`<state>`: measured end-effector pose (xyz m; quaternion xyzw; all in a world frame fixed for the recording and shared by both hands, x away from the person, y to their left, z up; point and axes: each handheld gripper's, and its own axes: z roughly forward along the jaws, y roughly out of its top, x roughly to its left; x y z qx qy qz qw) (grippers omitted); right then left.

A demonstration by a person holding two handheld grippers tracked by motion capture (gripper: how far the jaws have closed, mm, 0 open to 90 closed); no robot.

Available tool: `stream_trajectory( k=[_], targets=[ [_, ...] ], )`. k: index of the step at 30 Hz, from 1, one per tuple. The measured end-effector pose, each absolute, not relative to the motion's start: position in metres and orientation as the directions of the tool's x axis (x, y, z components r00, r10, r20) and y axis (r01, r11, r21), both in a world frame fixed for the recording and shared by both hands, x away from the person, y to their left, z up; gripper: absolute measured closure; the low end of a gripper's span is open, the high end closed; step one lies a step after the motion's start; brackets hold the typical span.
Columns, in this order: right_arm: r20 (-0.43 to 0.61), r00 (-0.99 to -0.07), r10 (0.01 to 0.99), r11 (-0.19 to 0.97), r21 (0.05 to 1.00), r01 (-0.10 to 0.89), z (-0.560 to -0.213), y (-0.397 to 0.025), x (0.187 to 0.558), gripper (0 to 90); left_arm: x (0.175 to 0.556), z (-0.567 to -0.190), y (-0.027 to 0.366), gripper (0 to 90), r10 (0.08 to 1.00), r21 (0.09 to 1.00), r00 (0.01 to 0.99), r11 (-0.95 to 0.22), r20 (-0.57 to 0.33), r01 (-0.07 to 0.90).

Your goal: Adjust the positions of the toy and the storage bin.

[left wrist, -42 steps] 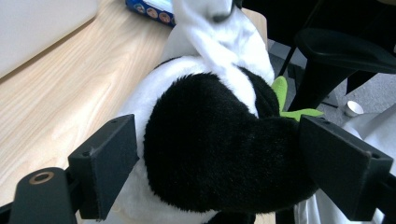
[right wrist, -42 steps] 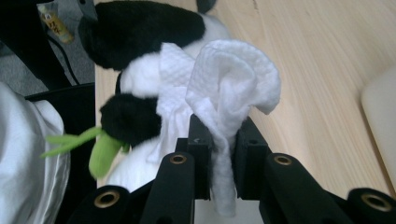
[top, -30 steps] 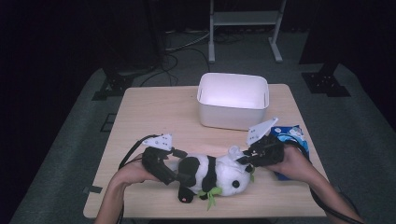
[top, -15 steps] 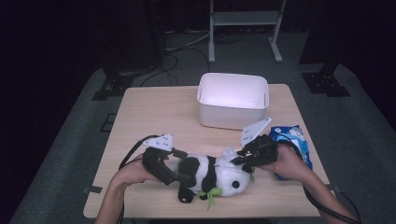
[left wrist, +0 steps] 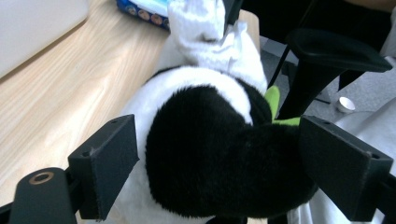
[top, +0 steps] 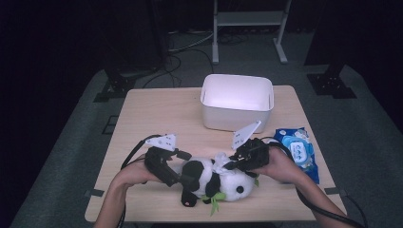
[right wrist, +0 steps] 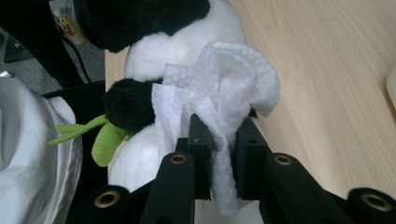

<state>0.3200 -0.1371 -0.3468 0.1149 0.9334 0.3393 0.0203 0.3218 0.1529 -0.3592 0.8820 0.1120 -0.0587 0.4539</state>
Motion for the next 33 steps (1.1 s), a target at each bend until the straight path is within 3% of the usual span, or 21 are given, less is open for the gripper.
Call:
stream_trajectory(
  k=[4,27,30,33],
  targets=[
    [0.054,-0.974,0.218,0.743,0.639,0.201,-0.348,-0.136,0.319,78.7,0.328,-0.354,0.147,13.1,0.174,0.773,0.968,-0.583,-0.182,0.25],
    [0.051,-0.979,0.198,0.741,0.646,0.184,-0.35,-0.132,0.317,78.6,0.332,-0.376,0.107,9.3,0.154,0.631,0.973,-0.741,-0.172,0.229],
    [0.04,-0.979,0.202,0.74,0.648,0.179,-0.349,-0.132,0.317,78.6,0.333,-0.377,0.107,13.1,0.157,0.631,0.974,-0.742,-0.164,0.226],
    [0.035,-0.977,0.209,0.735,0.654,0.18,-0.349,-0.133,0.317,78.6,0.334,-0.375,0.109,23.0,0.167,0.64,0.971,-0.73,-0.171,0.239]
  ],
)
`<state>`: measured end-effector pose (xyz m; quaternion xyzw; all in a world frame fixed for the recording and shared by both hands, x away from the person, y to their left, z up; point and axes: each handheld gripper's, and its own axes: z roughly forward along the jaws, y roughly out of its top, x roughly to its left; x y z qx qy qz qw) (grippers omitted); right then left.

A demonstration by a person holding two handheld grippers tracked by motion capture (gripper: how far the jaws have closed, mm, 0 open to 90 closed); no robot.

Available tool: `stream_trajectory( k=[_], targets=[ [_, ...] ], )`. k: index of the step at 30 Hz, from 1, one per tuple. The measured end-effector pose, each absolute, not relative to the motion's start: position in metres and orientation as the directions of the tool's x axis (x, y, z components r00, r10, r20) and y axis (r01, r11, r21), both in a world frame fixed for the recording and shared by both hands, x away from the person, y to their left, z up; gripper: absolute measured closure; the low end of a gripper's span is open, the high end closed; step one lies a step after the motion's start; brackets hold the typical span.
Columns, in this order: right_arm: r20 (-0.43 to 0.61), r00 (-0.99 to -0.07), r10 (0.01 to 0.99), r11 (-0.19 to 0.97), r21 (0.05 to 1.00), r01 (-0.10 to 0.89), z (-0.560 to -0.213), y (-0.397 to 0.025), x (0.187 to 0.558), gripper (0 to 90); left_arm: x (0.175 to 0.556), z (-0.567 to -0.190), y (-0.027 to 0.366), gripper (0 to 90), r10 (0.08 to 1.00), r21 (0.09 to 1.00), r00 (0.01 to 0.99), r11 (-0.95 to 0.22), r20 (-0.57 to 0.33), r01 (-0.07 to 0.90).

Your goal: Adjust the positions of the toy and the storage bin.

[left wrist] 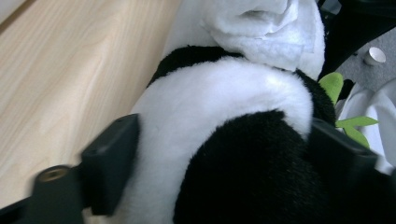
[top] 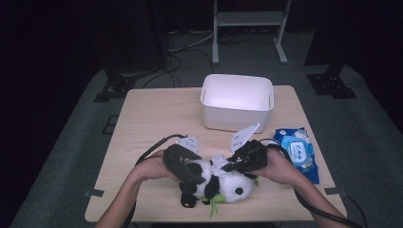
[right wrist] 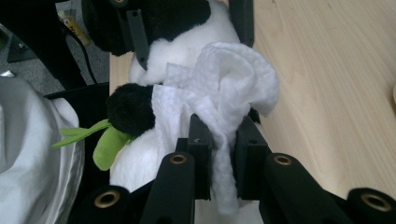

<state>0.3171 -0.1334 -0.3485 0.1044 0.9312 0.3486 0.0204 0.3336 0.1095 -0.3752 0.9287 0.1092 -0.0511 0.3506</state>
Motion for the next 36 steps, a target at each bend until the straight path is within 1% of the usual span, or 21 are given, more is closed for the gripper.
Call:
stream_trajectory(
  k=[3,7,11,15,18,19,21,24,28,29,30,31,32,34,35,36],
  targets=[
    [0.035,-0.976,0.214,0.731,0.657,0.184,-0.347,-0.135,0.319,78.5,0.335,-0.373,0.111,31.7,0.16,0.655,0.974,-0.721,-0.159,0.226],
    [0.031,-0.974,0.225,0.726,0.661,0.189,-0.345,-0.137,0.323,78.5,0.338,-0.371,0.112,37.6,0.162,0.669,0.976,-0.71,-0.147,0.219],
    [0.022,-0.972,0.232,0.726,0.662,0.189,-0.342,-0.138,0.325,78.5,0.341,-0.369,0.113,39.1,0.165,0.679,0.978,-0.705,-0.123,0.205],
    [0.005,-0.968,0.25,0.718,0.67,0.188,-0.339,-0.139,0.329,78.5,0.344,-0.363,0.113,40.0,0.176,0.685,0.983,-0.709,-0.056,0.166],
    [-0.002,-0.964,0.267,0.714,0.673,0.196,-0.337,-0.139,0.334,78.5,0.349,-0.36,0.112,40.1,0.176,0.689,0.984,-0.715,0.012,0.12],
    [-0.008,-0.961,0.277,0.713,0.672,0.199,-0.336,-0.14,0.336,78.5,0.351,-0.359,0.113,40.1,0.178,0.694,0.983,-0.714,0.049,0.095],
    [-0.005,-0.957,0.29,0.709,0.673,0.211,-0.336,-0.14,0.34,78.5,0.354,-0.36,0.113,40.0,0.177,0.697,0.982,-0.712,0.063,0.083],
    [-0.003,-0.959,0.285,0.71,0.672,0.209,-0.337,-0.139,0.344,78.5,0.356,-0.363,0.115,39.8,0.172,0.7,0.983,-0.709,0.06,0.081],
    [0.024,-0.953,0.303,0.67,0.705,0.231,-0.332,-0.142,0.357,78.6,0.354,-0.366,0.12,38.8,0.164,0.716,0.985,-0.694,0.047,0.081],
    [0.04,-0.946,0.322,0.663,0.704,0.255,-0.332,-0.142,0.36,78.6,0.353,-0.367,0.12,38.4,0.166,0.716,0.985,-0.692,0.044,0.085],
    [0.04,-0.946,0.322,0.663,0.704,0.255,-0.332,-0.142,0.36,78.6,0.353,-0.367,0.12,37.5,0.166,0.716,0.985,-0.692,0.044,0.085],
    [0.046,-0.946,0.32,0.687,0.676,0.265,-0.338,-0.14,0.365,78.6,0.351,-0.366,0.12,36.1,0.164,0.715,0.986,-0.693,0.039,0.087],
    [0.056,-0.947,0.317,0.692,0.669,0.271,-0.341,-0.139,0.365,78.6,0.35,-0.366,0.12,34.7,0.171,0.717,0.985,-0.689,0.015,0.109],
    [0.083,-0.949,0.305,0.698,0.658,0.282,-0.348,-0.136,0.363,78.6,0.349,-0.366,0.12,31.0,0.169,0.717,0.986,-0.688,0.004,0.115],
    [0.082,-0.952,0.296,0.701,0.658,0.275,-0.35,-0.137,0.362,78.6,0.348,-0.365,0.12,28.4,0.177,0.722,0.984,-0.678,-0.023,0.139],
    [0.082,-0.952,0.296,0.701,0.658,0.275,-0.35,-0.137,0.362,78.6,0.348,-0.365,0.12,26.7,0.177,0.722,0.984,-0.678,-0.023,0.139]
  ],
)
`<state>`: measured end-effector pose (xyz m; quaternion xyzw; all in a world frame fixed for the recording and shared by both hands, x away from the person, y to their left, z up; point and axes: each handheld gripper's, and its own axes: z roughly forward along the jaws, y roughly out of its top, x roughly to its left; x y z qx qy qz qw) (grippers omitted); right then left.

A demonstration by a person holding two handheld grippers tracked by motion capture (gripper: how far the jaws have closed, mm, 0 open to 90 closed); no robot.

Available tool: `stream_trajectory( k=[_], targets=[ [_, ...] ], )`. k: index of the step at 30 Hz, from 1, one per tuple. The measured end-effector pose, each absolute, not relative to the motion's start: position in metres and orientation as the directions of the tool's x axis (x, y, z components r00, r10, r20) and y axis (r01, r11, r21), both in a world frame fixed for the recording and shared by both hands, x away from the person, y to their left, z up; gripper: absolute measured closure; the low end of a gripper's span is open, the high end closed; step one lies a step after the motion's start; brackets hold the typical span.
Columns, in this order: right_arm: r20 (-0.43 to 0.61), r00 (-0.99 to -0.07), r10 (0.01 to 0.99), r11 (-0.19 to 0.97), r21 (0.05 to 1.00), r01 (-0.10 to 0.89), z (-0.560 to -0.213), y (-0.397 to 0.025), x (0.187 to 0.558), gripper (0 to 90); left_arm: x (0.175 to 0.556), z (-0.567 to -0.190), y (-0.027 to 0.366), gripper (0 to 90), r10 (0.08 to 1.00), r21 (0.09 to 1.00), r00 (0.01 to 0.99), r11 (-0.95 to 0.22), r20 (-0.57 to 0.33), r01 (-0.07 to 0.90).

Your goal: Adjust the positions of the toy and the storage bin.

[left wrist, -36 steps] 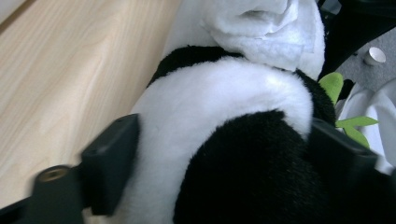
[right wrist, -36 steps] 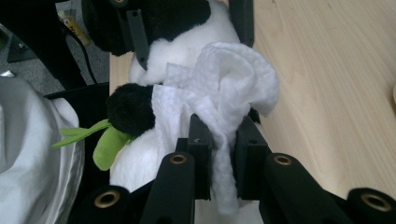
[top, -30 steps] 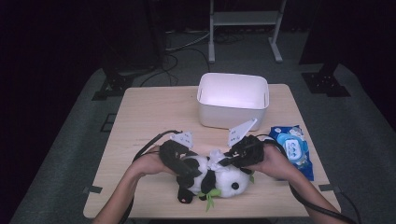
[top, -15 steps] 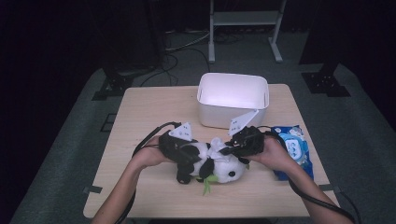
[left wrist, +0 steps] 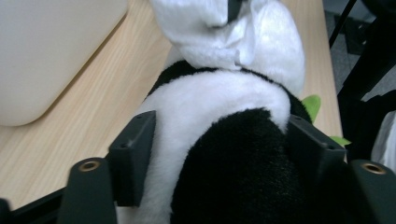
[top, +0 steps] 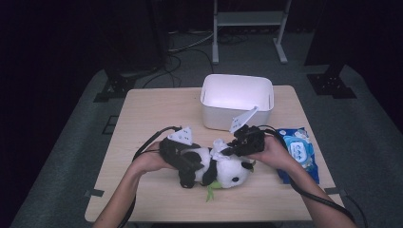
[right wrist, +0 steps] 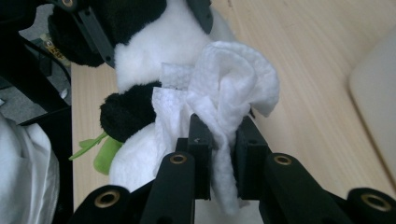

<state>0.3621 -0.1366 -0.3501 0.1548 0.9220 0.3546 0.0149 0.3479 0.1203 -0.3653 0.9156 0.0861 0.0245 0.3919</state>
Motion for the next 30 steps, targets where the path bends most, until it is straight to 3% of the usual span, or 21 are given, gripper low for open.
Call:
stream_trajectory(
  k=[5,18,21,30],
  targets=[
    [0.102,-0.954,0.283,0.717,0.639,0.281,-0.353,-0.137,0.35,78.6,0.344,-0.36,0.121,20.0,0.179,0.738,0.98,-0.65,-0.083,0.181],
    [0.128,-0.962,0.242,0.724,0.636,0.267,-0.357,-0.141,0.336,78.6,0.335,-0.357,0.129,16.0,0.165,0.733,0.981,-0.655,-0.102,0.186],
    [0.134,-0.964,0.231,0.73,0.631,0.263,-0.358,-0.14,0.334,78.6,0.334,-0.361,0.125,10.1,0.178,0.708,0.979,-0.679,-0.095,0.192],
    [0.147,-0.963,0.226,0.727,0.632,0.268,-0.361,-0.14,0.332,78.6,0.34,-0.362,0.127,8.8,0.179,0.711,0.972,-0.663,-0.154,0.235]
  ],
)
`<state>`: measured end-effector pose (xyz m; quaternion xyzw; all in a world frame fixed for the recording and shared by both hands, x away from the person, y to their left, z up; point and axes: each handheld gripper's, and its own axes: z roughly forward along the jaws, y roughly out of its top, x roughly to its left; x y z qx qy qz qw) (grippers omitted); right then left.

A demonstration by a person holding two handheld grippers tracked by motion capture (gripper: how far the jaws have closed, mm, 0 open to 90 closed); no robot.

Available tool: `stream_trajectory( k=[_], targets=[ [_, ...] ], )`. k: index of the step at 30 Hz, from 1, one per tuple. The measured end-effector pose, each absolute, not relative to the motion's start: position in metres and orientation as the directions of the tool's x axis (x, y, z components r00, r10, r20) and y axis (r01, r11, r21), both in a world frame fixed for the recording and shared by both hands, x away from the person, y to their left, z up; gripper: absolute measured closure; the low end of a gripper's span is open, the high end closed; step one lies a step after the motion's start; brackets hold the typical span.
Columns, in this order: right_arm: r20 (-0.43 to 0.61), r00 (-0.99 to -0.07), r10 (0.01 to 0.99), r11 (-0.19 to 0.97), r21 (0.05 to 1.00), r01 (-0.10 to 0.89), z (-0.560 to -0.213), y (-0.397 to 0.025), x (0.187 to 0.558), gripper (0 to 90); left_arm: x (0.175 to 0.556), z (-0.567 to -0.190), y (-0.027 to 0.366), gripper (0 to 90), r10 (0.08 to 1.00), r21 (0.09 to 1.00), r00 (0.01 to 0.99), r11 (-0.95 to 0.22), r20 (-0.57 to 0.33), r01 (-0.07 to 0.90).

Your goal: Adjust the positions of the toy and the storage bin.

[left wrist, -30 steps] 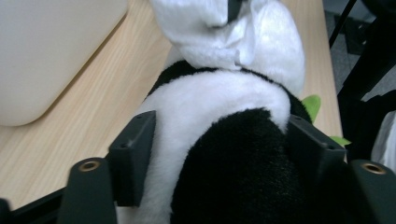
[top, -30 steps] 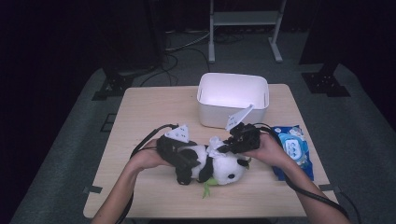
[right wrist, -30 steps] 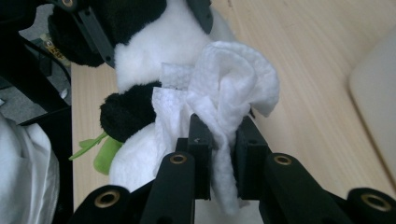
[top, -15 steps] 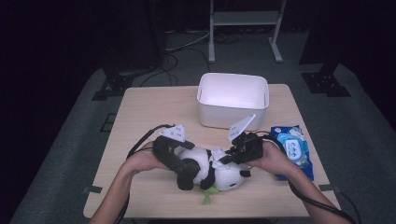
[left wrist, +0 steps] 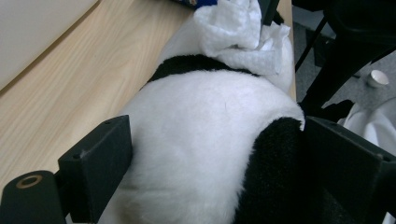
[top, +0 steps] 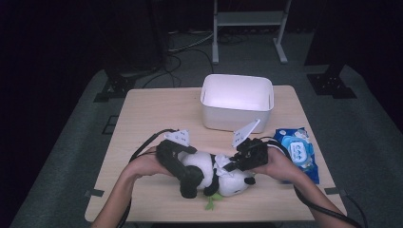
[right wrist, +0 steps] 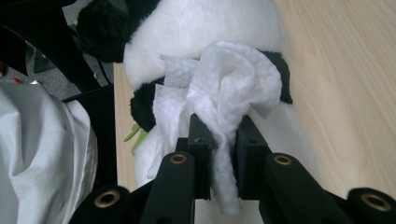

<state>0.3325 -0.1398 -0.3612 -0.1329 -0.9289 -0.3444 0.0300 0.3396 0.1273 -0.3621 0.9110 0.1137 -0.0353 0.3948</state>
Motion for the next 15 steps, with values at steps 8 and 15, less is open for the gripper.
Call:
stream_trajectory(
  k=[8,15],
  targets=[
    [0.16,-0.967,0.196,0.751,0.61,0.253,-0.363,-0.139,0.328,78.7,0.344,-0.354,0.136,9.0,0.207,0.719,0.963,-0.642,-0.171,0.265],
    [0.161,-0.972,0.17,0.77,0.594,0.233,-0.364,-0.136,0.323,78.7,0.346,-0.371,0.13,8.5,0.191,0.667,0.951,-0.679,-0.242,0.306]
  ],
)
